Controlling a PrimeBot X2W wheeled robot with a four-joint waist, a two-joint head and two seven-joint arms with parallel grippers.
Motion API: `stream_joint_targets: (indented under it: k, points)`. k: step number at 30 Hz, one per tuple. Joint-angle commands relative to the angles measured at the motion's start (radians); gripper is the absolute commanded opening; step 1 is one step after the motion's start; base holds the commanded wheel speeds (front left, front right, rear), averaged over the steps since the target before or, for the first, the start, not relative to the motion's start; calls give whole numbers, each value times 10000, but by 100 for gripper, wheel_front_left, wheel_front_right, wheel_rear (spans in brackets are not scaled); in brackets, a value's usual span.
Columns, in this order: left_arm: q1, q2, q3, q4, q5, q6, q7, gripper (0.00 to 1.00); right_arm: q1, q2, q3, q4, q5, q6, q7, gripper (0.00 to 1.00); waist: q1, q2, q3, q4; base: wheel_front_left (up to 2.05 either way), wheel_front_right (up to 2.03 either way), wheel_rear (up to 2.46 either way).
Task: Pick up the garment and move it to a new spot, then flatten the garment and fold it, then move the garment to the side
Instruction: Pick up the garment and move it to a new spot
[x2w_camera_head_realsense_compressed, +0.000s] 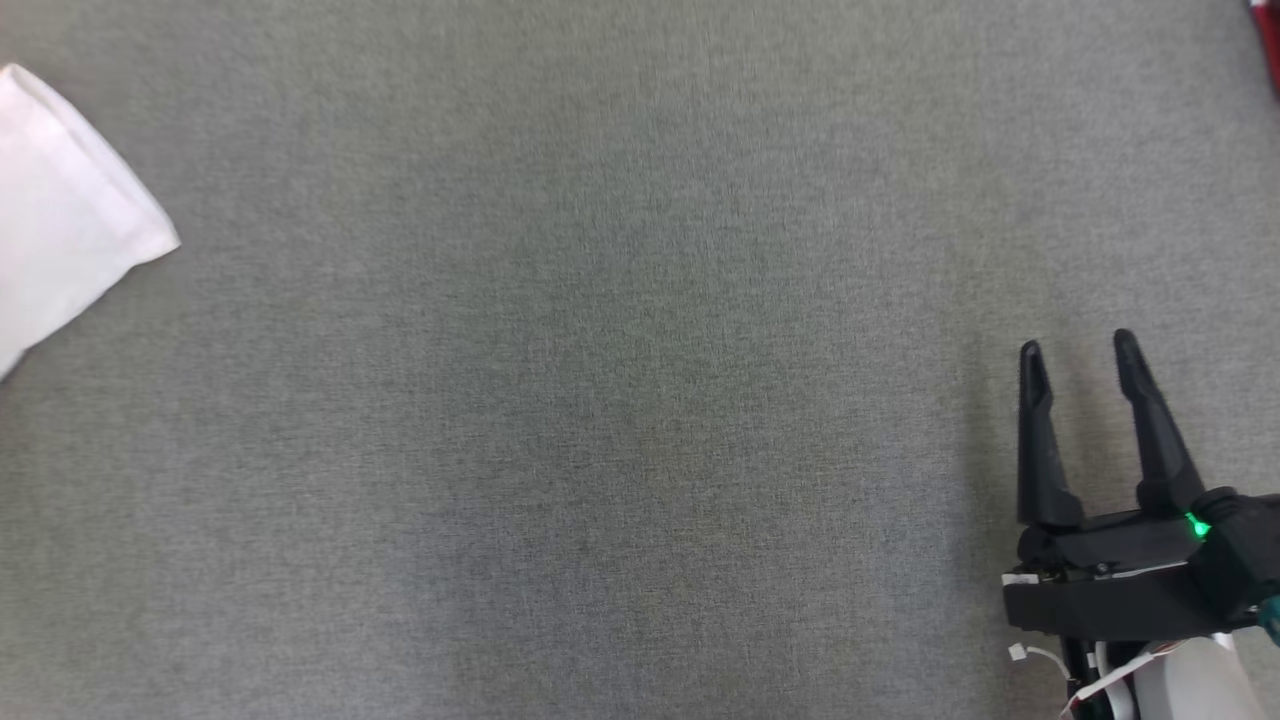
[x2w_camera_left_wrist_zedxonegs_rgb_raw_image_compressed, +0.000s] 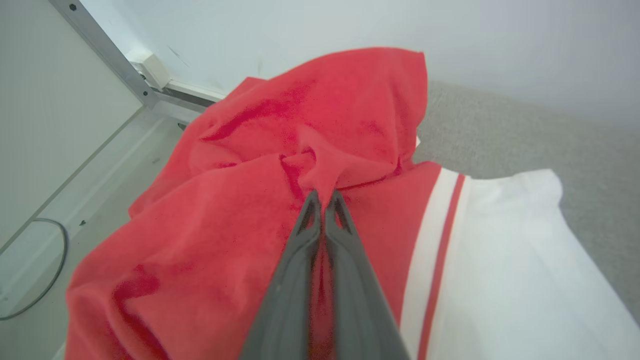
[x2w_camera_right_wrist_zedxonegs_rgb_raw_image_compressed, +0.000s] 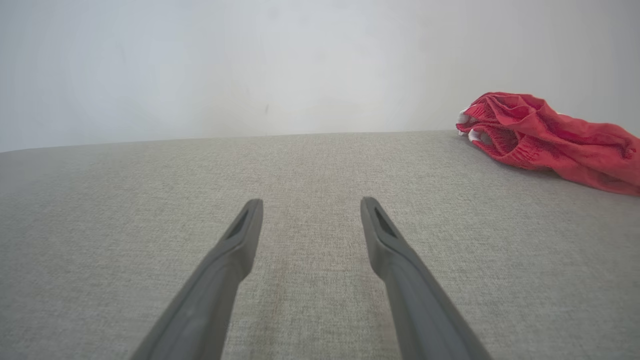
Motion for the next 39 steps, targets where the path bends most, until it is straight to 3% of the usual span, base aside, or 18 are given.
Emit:
stream_joint_targets:
  k: [1, 8, 19, 27, 39]
  points:
    - [-195, 74, -11, -67, -61, -44, -253, 0, -47, 76, 63, 63, 84, -25, 1, 100, 0, 0, -327, 93, 0, 0, 0]
    - [-1071, 100, -268, -434, 7, -321, -1477, 0, -49, 280, 266, 467, 253, -25, -1, 100, 0, 0, -1290, 114, 0, 0, 0]
    - [-2644, -345, -1720, -2042, 448, -712, -1210, 0, 248, 784, 381, 1042, 440, -25, 1, 100, 0, 0, -2646, -521, 0, 0, 0]
    - [-3417, -1213, -2869, -3576, 129, -771, -531, 0, 360, 1013, 430, 1264, 604, -25, 1, 100, 0, 0, -3078, -1275, 0, 0, 0]
    - [-3701, -3206, -4906, -5110, -669, -781, 278, 0, 580, 1152, 395, 1506, 898, -25, 1, 100, 0, 0, -3393, -2891, 0, 0, 0]
